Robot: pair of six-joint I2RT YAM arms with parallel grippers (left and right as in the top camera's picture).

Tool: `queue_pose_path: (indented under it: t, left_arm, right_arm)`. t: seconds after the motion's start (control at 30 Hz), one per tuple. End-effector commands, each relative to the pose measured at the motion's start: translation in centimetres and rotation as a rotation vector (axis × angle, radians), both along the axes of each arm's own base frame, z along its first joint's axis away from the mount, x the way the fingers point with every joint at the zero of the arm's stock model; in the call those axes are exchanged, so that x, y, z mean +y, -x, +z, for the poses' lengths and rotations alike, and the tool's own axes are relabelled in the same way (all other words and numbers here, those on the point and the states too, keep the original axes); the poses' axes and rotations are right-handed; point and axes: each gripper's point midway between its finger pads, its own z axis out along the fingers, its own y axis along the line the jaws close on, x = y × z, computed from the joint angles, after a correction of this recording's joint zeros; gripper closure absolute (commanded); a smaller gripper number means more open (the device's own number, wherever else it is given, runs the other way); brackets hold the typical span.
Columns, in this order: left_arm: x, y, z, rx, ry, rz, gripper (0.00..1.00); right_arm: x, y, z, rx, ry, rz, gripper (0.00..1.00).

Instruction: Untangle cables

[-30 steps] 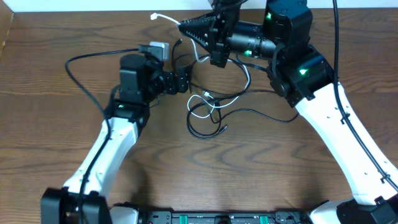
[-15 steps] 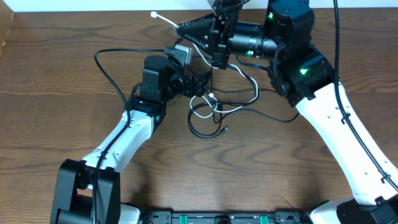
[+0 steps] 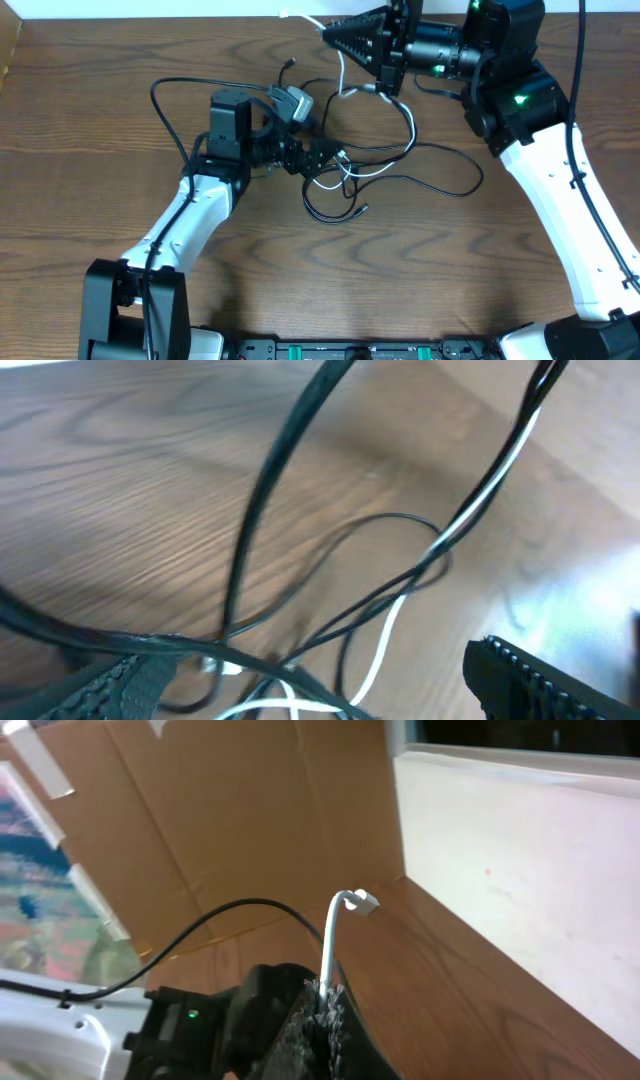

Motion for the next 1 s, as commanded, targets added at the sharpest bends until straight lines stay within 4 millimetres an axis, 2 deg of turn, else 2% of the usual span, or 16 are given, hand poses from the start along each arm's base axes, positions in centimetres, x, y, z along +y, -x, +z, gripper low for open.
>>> queue_pose_path:
  t: [0.0, 0.03, 0.2, 0.33, 0.47, 0.57, 0.6, 0.63, 0.67, 0.7, 0.73, 0.83, 0.97]
  left_arm:
    - [-1.6, 1.6, 2.0, -0.143, 0.013, -0.151, 0.04]
    - [-1.8, 1.6, 2.0, -0.17, -0.001, -0.161, 0.04]
    - [-0.9, -1.0, 1.6, -0.248, -0.111, -0.038, 0.04]
    - [-1.1, -1.3, 2.1, -0.286, -0.106, -0.039, 0.04]
    - [0.4, -2.9, 1.5, -0.309, -0.194, 0.061, 0.04]
    - [-0.1, -2.8, 1.6, -0.316, -0.188, 0.048, 0.04]
    - [-0.4, -2.7, 1.6, -0.318, -0.186, 0.043, 0.08]
    - [-0.6, -2.5, 1.7, -0.321, -0.185, 0.036, 0.17]
    - [-1.0, -2.4, 1.7, -0.324, -0.183, 0.027, 0.42]
    - [-1.3, -2.2, 1.7, -0.327, -0.181, 0.02, 0.71]
    - [-1.5, -2.2, 1.8, -0.33, -0.18, 0.016, 0.92]
    - [-1.0, -2.6, 1.6, -0.33, -0.2, 0.045, 0.93]
    - [1.8, -4.9, 0.7, -0.313, -0.314, 0.24, 0.93]
  right_arm:
    - [0.6, 1.6, 1.0, -0.005, -0.021, 0.081, 0.99]
    - [0.7, 1.9, 1.1, 0.0, -0.025, 0.094, 0.99]
    - [0.9, 2.9, 1.4, 0.004, -0.037, 0.155, 0.99]
    - [0.9, 2.9, 1.4, 0.012, -0.038, 0.155, 0.99]
    - [0.9, 3.1, 1.4, 0.019, -0.04, 0.166, 0.99]
    - [0.9, 3.2, 1.4, 0.019, -0.04, 0.174, 0.99]
    - [0.9, 3.2, 1.4, 0.019, -0.04, 0.173, 0.99]
    - [0.9, 3.2, 1.4, 0.019, -0.04, 0.173, 0.99]
    - [0.9, 3.2, 1.4, 0.019, -0.04, 0.174, 0.99]
    - [0.9, 3.2, 1.4, 0.019, -0.04, 0.173, 0.99]
    - [0.9, 3.2, 1.4, 0.019, -0.04, 0.171, 0.99]
    - [0.4, 2.4, 1.4, 0.018, -0.039, 0.133, 0.99]
    - [-0.4, 1.7, 1.4, 0.052, -0.046, 0.107, 0.99]
